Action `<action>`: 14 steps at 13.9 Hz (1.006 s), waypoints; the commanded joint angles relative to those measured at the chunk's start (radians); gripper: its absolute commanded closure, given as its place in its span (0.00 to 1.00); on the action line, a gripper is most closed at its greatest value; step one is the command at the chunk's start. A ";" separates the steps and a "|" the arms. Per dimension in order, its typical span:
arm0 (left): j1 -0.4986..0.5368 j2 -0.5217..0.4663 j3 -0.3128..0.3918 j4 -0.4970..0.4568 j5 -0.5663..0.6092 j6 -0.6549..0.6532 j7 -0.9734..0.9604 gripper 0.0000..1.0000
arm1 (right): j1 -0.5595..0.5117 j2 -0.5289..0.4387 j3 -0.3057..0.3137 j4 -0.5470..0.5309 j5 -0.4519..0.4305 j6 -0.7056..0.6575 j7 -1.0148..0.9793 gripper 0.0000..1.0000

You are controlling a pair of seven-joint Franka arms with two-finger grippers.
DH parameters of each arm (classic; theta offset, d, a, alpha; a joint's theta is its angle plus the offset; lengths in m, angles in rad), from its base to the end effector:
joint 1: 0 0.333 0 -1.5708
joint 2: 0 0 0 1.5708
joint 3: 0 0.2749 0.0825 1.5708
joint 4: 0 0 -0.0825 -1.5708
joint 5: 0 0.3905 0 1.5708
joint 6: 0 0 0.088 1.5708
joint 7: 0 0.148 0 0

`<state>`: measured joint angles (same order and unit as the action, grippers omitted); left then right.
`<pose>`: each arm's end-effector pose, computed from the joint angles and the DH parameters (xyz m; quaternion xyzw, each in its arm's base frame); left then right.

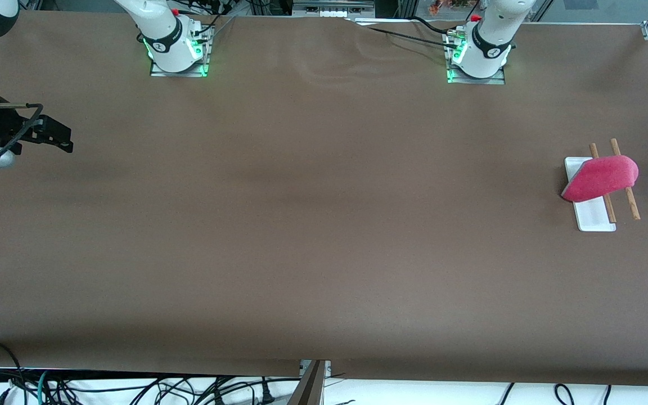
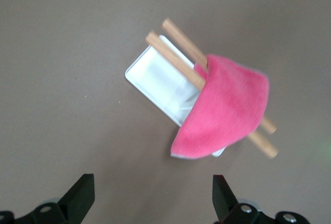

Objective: Pass towel and hang on rack
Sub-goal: 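Open the left gripper to release the towel on the rack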

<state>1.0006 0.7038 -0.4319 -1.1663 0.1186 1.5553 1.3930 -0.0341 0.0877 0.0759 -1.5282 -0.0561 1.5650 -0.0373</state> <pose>0.5265 0.4272 0.3136 0.9139 -0.3763 -0.0018 0.1519 0.5803 0.0146 0.5125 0.9986 0.0400 -0.0253 0.0248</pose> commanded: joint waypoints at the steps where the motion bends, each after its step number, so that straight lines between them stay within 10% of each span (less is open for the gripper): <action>1: -0.077 -0.061 0.009 0.000 0.016 -0.064 -0.191 0.00 | 0.003 0.010 -0.002 0.026 0.015 -0.007 -0.012 0.00; 10: -0.287 -0.187 -0.056 -0.042 0.023 -0.248 -0.742 0.00 | 0.003 0.012 -0.002 0.028 0.015 -0.005 -0.012 0.00; 14: -0.432 -0.425 -0.012 -0.286 0.015 -0.197 -0.971 0.00 | 0.003 0.010 -0.002 0.026 0.015 -0.005 -0.012 0.00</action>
<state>0.6366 0.4616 -0.4930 -1.2668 0.1186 1.3096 0.5124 -0.0329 0.0879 0.0759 -1.5276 -0.0551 1.5652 -0.0374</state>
